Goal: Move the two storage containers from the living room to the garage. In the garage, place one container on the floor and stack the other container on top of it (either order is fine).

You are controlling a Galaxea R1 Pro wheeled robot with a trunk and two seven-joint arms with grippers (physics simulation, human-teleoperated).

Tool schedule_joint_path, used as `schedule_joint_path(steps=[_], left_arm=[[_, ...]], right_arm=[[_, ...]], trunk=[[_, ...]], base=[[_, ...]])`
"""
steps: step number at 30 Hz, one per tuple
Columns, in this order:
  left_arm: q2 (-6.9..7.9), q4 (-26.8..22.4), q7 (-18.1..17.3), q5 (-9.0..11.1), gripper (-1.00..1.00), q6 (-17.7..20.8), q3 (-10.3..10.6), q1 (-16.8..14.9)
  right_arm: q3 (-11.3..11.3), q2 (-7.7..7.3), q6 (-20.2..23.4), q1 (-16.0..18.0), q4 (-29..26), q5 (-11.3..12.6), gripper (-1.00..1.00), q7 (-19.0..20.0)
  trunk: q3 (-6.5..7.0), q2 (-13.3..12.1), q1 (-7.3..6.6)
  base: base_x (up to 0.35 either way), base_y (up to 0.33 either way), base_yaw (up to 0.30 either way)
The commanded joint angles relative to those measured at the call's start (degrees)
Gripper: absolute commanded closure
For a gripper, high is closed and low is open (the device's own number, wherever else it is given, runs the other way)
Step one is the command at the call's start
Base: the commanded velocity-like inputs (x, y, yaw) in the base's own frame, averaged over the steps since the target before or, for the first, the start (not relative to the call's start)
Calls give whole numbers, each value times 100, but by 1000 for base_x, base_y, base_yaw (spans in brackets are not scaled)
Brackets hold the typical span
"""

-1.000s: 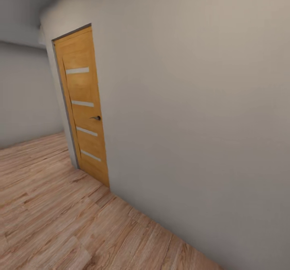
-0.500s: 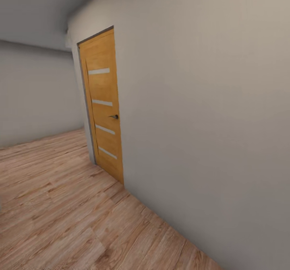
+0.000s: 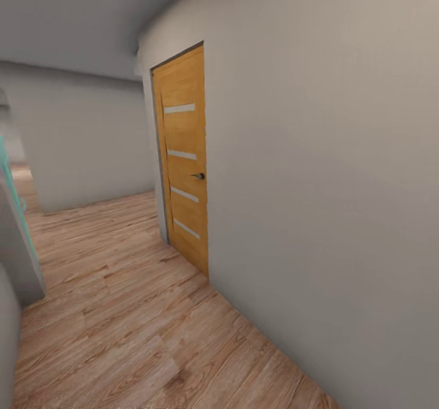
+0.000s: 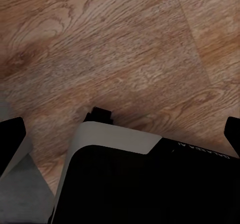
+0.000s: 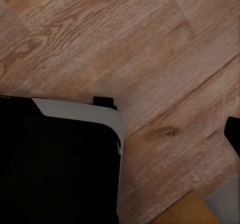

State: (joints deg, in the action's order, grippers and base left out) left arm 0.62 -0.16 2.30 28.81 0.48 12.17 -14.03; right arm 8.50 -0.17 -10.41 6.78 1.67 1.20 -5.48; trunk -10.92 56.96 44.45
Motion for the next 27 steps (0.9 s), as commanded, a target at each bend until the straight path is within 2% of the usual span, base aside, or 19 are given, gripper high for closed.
schedule_joint_path(steps=[1,20,27], left_arm=[[-1,-2,16,46,-100,5,49,-4],[-1,-2,16,37,-100,5,49,-4],[-1,-2,13,29,-100,5,49,-4]], right_arm=[[45,0,-31,8,18,11,-100,-16],[38,10,-31,8,18,20,-100,-23],[50,0,-16,8,18,24,-100,-23]], trunk=[[-8,6,1],[-8,6,1],[-8,6,1]], base=[[0,0,272],[3,0,272],[219,0,236]])
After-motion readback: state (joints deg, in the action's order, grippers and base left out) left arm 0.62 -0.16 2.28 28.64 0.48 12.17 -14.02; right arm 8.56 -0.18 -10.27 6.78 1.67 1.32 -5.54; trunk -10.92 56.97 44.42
